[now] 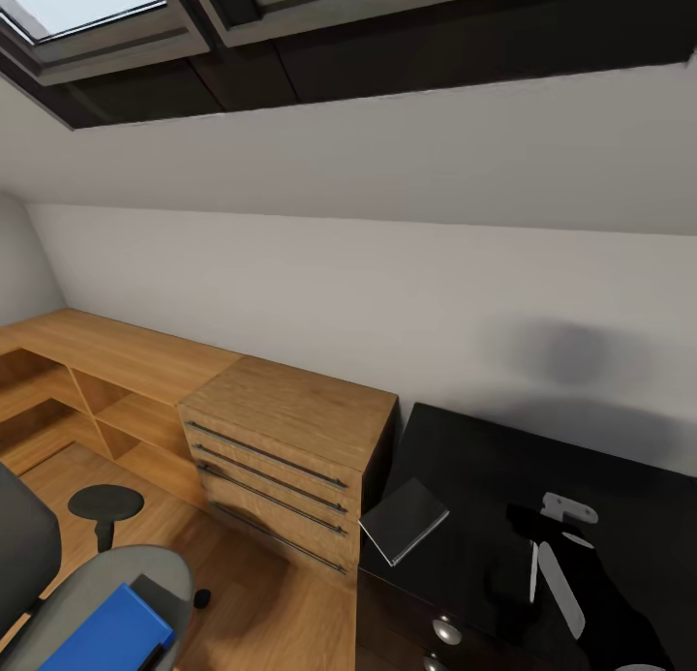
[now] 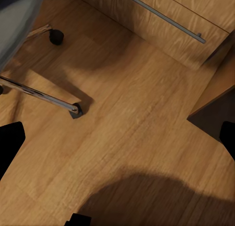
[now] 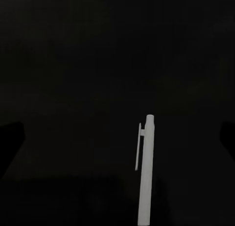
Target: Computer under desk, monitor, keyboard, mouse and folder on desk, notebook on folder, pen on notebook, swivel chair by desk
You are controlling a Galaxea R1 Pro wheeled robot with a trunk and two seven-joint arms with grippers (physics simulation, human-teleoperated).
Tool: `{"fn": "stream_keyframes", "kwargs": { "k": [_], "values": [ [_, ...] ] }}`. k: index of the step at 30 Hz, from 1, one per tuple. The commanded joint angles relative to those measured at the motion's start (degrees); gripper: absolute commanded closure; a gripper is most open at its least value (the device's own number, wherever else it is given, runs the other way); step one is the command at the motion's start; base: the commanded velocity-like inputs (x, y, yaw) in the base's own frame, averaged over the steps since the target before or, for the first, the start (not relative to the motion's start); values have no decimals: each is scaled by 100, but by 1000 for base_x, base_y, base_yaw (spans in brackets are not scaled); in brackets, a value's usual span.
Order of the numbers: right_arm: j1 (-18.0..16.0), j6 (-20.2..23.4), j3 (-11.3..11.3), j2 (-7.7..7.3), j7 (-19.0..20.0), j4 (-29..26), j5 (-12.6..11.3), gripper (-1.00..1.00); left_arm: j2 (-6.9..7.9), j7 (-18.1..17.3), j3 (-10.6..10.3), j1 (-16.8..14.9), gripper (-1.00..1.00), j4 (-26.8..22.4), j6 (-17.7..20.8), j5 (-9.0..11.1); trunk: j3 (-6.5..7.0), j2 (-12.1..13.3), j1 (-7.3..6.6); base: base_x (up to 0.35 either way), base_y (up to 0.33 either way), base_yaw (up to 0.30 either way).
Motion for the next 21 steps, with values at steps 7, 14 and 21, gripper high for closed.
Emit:
{"fn": "stream_keyframes", "kwargs": {
  "k": [7, 14, 21],
  "values": [
    [-1, 44, 9, 2, -37, -55, -60, -100, 6, 43, -48, 1, -100, -9, -13, 38, -6, -5, 1, 0, 0, 0],
    [-1, 52, 25, 50, -39, -185, -60, -100, 6, 43, -48, 1, -100, -9, -13, 38, -6, -5, 1, 0, 0, 0],
    [9, 12, 9, 519, -74, -468, -4, -100, 6, 43, -48, 1, -100, -9, -13, 38, -6, -5, 1, 0, 0, 82]
  ]
}}
